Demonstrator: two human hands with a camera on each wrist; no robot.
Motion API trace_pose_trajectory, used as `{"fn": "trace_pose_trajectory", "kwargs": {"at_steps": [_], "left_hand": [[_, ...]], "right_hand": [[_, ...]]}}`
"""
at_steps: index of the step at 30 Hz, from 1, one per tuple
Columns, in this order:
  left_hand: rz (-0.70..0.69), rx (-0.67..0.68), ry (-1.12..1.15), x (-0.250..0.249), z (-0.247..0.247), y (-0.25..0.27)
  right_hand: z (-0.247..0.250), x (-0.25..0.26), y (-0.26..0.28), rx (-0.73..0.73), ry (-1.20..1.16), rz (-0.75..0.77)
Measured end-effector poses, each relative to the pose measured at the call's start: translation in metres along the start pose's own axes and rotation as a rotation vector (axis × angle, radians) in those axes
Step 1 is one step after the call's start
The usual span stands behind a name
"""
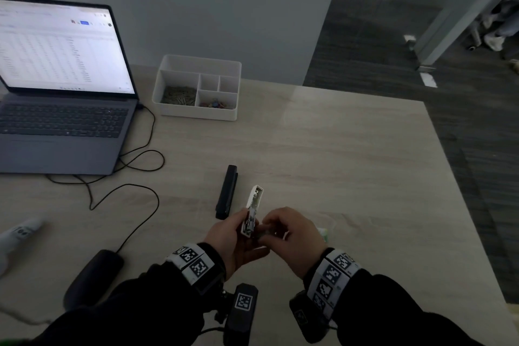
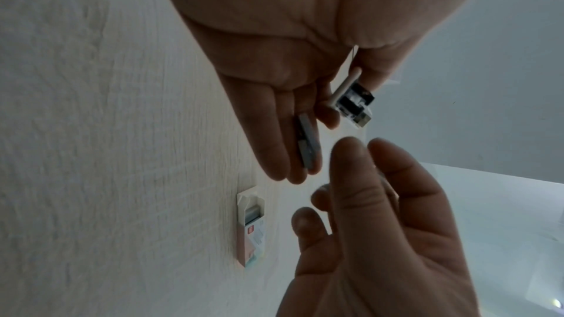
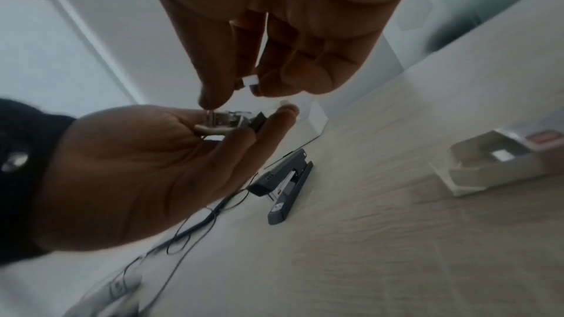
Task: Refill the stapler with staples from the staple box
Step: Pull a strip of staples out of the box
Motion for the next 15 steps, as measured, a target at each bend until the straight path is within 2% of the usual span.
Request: {"fn": "trace_pose_trajectory", "kwargs": {"at_steps": [3,6,12,15], "left_hand": [[0.005,0.014,-0.023,0.000,-0.001,0.001],[-0.001,0.046,-0.050,-0.002,-0.005,0.005],[-0.021,0.066,-0.135,-0.006,-0.009,0.011],[-0.024,0.073,-0.161,-0.007,-0.011,0.013]], "right_hand": [[0.005,0.000,-0.005,-0.077,-0.195,-0.179],[0.008,0.002,-0.010,-0.083,-0.381,-0.317],[0.015,0.012,-0.019,-0.086,-0.561,-0.411],[0.015,0.015,-0.020,-0.066,-0.528,-0.414]]}}
Point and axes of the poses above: each hand's wrist, its own y-axis away from the middle knuckle, its own z-axis out of the back of the hand, x = y × z, the point moved 4 cm from there along -y, towards the middle knuckle, and after that the axes turned 6 degrees about -x, right-handed, at the moved point
